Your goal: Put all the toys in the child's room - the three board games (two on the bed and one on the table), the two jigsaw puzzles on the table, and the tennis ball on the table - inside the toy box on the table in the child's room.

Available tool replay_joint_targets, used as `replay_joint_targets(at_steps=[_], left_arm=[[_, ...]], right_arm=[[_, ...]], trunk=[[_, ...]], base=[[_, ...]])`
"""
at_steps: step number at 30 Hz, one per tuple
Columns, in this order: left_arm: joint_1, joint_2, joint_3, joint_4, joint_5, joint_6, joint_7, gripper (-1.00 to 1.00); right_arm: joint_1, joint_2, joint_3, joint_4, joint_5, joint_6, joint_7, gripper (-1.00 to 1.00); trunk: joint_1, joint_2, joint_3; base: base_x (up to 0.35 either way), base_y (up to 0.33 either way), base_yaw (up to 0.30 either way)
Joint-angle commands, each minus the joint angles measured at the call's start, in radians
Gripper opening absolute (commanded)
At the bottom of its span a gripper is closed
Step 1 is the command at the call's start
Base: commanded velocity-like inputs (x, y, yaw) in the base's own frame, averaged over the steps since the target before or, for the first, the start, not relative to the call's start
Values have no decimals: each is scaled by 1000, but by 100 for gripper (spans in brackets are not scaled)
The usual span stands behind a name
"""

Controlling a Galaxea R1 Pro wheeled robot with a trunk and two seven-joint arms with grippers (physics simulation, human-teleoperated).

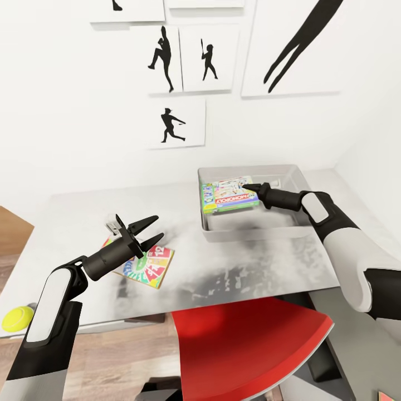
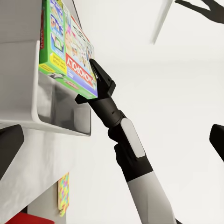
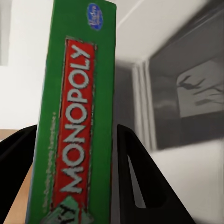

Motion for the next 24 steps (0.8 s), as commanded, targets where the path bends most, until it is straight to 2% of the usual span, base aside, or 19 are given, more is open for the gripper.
replay_joint_targets(at_steps=[1, 24], left_arm=[[-1, 0, 1, 0, -10, 4, -10, 100], [-1, 0, 1, 0, -11, 4, -10, 100]], right_arm=[[-1, -1, 0, 0, -2, 5, 1, -100], [-1, -6, 0, -7, -3, 5, 1, -100]], trunk=[[0, -2, -2], [0, -2, -8]], base=[[0, 0, 0], [0, 0, 0]])
